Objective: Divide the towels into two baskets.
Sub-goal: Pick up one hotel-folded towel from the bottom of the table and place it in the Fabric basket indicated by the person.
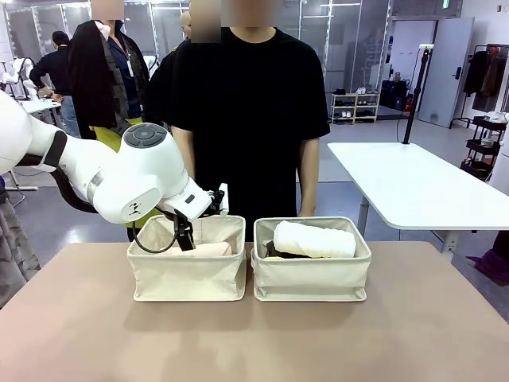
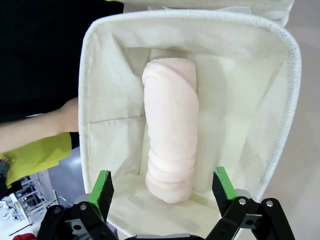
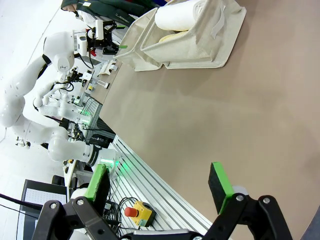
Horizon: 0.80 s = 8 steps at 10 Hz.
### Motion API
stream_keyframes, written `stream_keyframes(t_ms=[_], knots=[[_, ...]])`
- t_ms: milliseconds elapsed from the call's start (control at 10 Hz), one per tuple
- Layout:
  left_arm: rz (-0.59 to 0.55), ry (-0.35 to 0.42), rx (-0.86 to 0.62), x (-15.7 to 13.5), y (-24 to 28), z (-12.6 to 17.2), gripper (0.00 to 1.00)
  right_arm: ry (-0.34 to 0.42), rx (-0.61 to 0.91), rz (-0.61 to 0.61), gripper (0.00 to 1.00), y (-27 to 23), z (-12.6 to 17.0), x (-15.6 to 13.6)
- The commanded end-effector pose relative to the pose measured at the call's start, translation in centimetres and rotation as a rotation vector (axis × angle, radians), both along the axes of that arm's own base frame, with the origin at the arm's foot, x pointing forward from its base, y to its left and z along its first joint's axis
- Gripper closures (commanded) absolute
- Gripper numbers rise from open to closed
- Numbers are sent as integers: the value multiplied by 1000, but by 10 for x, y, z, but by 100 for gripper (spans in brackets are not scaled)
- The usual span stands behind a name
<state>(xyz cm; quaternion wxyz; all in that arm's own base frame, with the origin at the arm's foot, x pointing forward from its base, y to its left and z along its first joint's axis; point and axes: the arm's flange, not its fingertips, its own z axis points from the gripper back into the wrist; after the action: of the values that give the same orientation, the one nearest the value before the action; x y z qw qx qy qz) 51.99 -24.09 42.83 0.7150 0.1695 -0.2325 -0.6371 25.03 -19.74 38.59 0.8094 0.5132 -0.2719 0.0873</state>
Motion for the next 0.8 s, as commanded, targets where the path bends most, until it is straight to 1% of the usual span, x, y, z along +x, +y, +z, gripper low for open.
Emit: stream_keyframes(t_ms=[0,700], knots=[[-3,6,2,0,-1,-3,0,-25,8,-1,0,2,1,-2],[-3,6,2,0,-1,-3,0,-25,8,-1,0,2,1,-2]])
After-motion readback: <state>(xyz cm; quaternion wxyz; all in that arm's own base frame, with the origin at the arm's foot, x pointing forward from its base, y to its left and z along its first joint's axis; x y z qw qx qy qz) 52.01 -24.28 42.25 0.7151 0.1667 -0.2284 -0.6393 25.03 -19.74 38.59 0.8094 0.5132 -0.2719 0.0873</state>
